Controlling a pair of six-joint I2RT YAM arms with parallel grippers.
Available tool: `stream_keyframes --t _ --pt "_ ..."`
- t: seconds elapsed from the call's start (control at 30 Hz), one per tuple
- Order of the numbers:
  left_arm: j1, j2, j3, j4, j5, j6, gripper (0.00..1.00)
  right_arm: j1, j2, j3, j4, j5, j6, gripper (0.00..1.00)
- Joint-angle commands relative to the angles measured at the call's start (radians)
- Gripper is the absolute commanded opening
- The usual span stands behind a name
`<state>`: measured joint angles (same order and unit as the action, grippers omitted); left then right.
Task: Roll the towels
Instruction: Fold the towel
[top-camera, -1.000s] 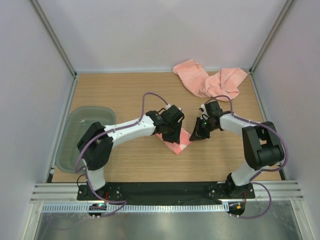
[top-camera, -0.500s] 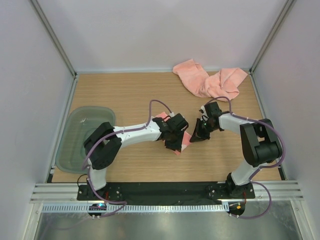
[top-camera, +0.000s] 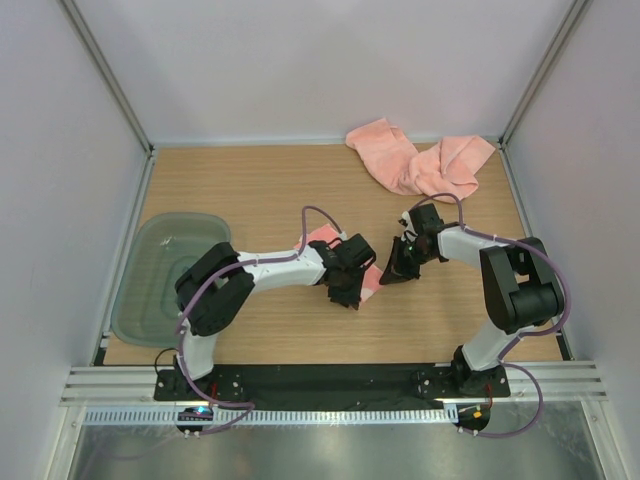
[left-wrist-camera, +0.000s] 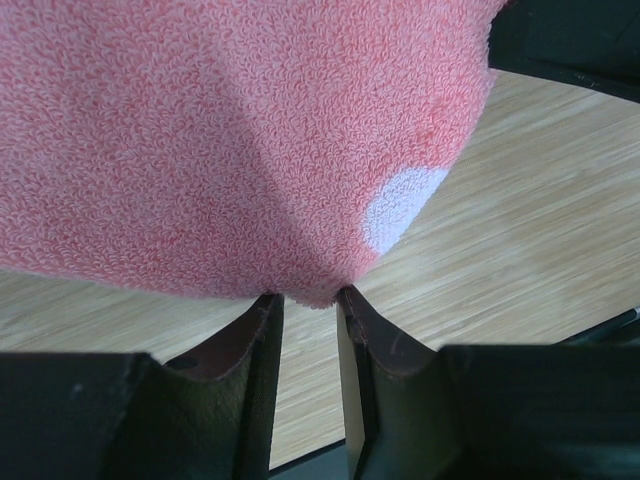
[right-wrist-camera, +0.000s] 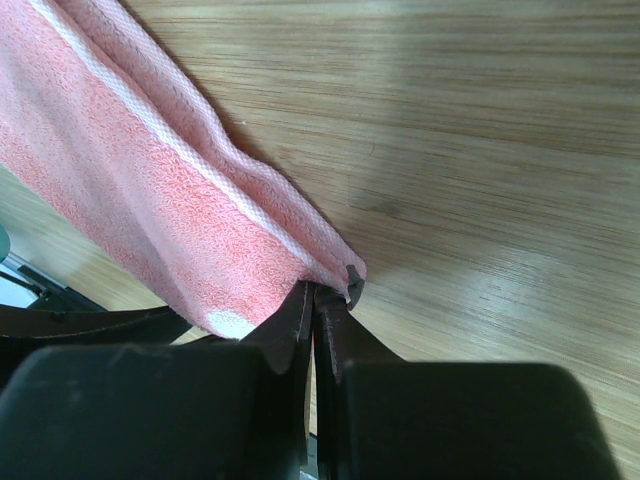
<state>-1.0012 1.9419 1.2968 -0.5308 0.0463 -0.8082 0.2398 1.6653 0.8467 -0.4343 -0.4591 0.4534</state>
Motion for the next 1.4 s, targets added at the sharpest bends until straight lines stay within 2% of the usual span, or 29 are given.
stream_keyframes --t 0.0,0.2,0.37,0.43,0.67,0.87,1.0,1.2,1.37 --pt "-0.005 0.019 -0.019 0.011 -0.040 0.003 0.29 -0.002 0.016 -0.008 -0.017 0.036 -0.015 0.01" --pt "-0.013 -0.072 -0.031 -0.075 -0.088 0.006 0.24 -0.002 0.013 -0.011 -0.017 0.030 -0.013 0.01" --pt "-0.020 -0.146 0.008 -0.149 -0.123 0.017 0.07 -0.002 0.020 -0.009 -0.014 0.022 -0.013 0.01" --pt "-0.020 -0.156 0.042 -0.147 -0.131 0.020 0.06 -0.002 0.024 -0.011 -0.012 0.019 -0.010 0.01" --pt "-0.020 -0.055 0.180 -0.115 -0.131 0.032 0.05 -0.002 0.025 -0.012 -0.009 0.008 -0.012 0.01" --pt "-0.019 0.057 0.223 -0.064 -0.134 0.027 0.03 0.000 0.027 -0.012 -0.007 0.005 -0.010 0.01" --pt "-0.020 0.077 0.168 -0.052 -0.123 0.015 0.01 -0.002 0.031 -0.012 -0.011 0.004 -0.012 0.01" --pt "-0.019 0.017 -0.028 0.009 -0.129 -0.022 0.01 -0.002 0.036 -0.009 -0.011 0.007 -0.013 0.01" --pt "-0.020 -0.017 -0.094 0.022 -0.145 -0.026 0.00 -0.002 0.042 -0.003 -0.021 0.014 -0.012 0.01"
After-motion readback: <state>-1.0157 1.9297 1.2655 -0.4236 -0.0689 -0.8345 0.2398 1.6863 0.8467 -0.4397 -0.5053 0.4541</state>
